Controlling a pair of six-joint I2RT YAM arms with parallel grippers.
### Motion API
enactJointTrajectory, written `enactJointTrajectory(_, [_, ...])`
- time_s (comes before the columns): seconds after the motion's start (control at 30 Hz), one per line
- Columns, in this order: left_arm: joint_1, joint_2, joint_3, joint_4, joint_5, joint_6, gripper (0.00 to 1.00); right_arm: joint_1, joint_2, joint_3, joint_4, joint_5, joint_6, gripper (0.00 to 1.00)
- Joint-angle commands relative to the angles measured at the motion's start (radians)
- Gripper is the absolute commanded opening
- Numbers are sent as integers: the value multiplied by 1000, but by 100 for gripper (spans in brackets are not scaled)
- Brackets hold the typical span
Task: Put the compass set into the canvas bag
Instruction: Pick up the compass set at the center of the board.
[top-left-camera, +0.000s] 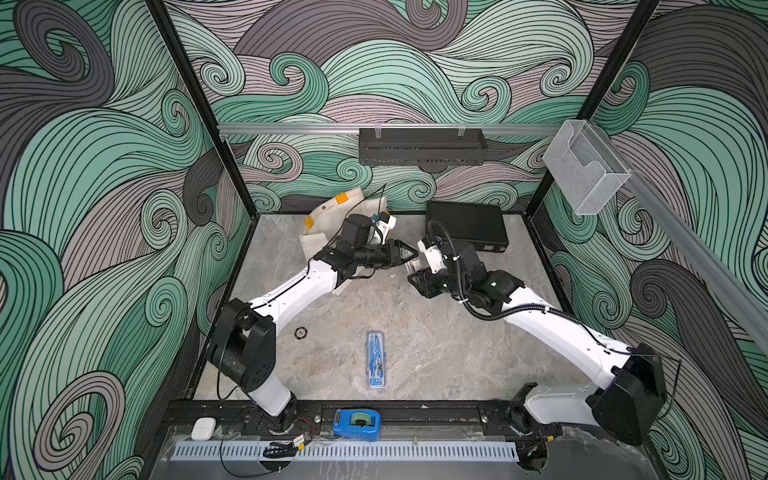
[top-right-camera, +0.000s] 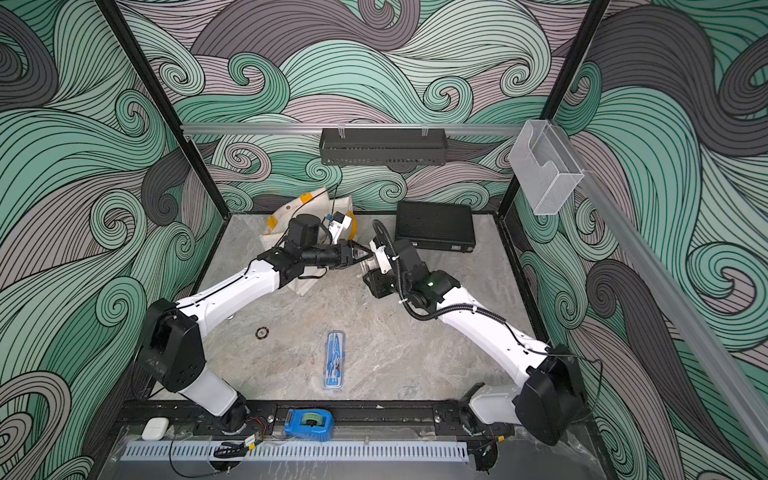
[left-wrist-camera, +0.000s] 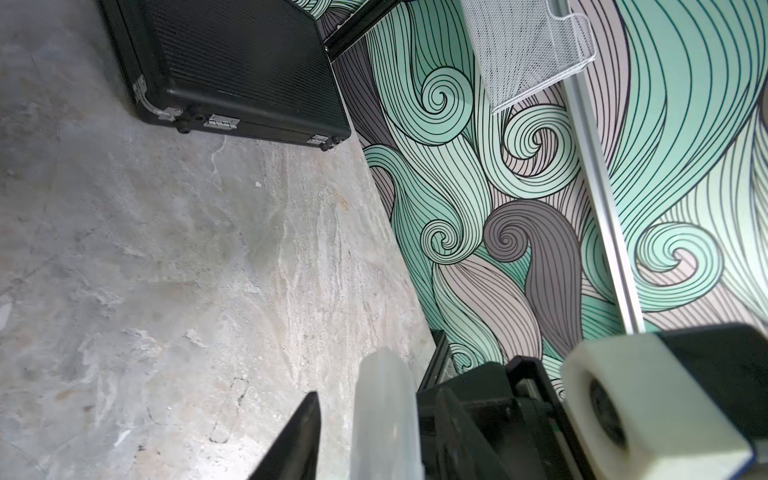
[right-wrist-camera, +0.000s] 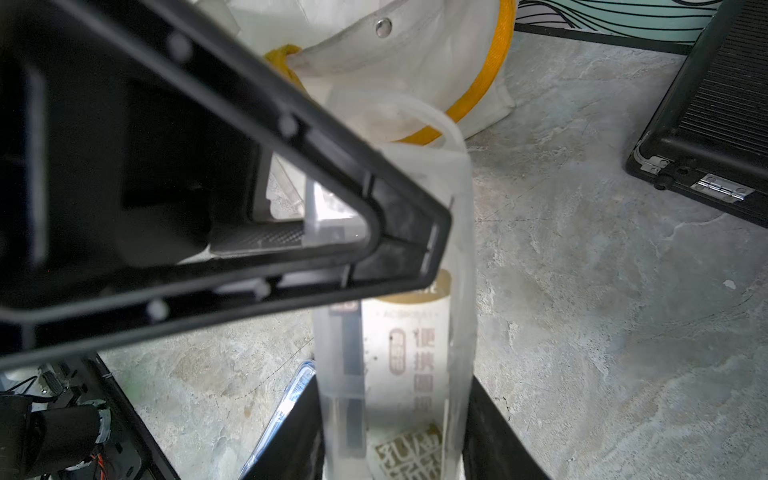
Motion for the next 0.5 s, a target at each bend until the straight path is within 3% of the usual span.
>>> enactJointTrajectory(0.0, [-7,14,25,27,23,-4,41,-4,9,38,45,-5,8,45])
enactJointTrajectory(0.47, [-7,23,36,39,24,-15,18,-4,18,48,53,-8,11,49])
